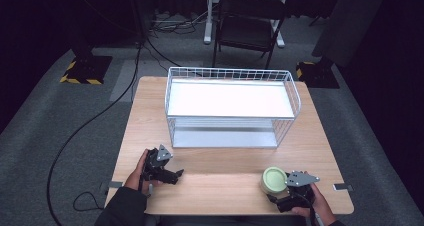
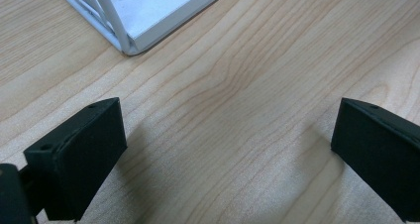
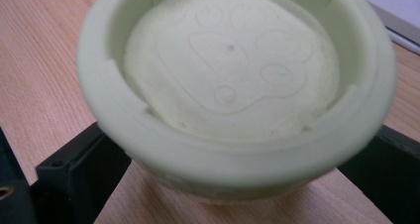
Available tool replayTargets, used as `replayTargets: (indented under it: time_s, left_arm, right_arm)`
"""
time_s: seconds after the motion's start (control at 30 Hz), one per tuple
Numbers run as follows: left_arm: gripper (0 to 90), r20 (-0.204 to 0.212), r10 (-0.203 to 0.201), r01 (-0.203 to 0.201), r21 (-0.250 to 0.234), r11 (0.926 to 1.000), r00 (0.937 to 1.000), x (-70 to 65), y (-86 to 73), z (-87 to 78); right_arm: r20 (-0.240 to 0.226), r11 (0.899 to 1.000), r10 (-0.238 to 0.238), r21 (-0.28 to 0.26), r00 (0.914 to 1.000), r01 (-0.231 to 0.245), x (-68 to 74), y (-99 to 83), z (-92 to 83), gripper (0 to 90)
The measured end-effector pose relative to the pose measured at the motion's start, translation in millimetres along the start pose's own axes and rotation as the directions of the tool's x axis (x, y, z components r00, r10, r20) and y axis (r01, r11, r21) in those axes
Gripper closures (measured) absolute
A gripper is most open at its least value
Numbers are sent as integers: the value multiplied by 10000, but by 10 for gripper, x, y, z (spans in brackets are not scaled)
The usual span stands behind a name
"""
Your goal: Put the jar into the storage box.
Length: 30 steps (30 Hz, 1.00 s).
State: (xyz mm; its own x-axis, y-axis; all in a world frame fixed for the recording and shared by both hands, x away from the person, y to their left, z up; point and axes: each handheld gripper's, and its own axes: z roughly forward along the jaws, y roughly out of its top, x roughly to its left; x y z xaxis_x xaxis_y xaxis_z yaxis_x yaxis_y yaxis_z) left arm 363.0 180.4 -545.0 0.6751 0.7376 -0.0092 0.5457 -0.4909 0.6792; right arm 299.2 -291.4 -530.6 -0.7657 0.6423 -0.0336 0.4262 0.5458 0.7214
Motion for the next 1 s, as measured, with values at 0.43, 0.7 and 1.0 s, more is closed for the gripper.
replayTargets:
  time_s: [0.43,0.7,1.0]
  left_arm:
    - [4,-2,1,-1,2,10000,10000,0,0,0]
    - [4,2,4,-4,3,10000,10000,0,0,0]
    - [4,6,8,-8,3,10000,10000,1,1,0]
  right_arm:
    - [-75,9995,107,-305,9999,-109,38,79,33,22]
    - [-139,9989,257,-397,9996,-263,39,115,60,29]
    - [-46,9949,595,-811,9982,-597,30,139,42,79]
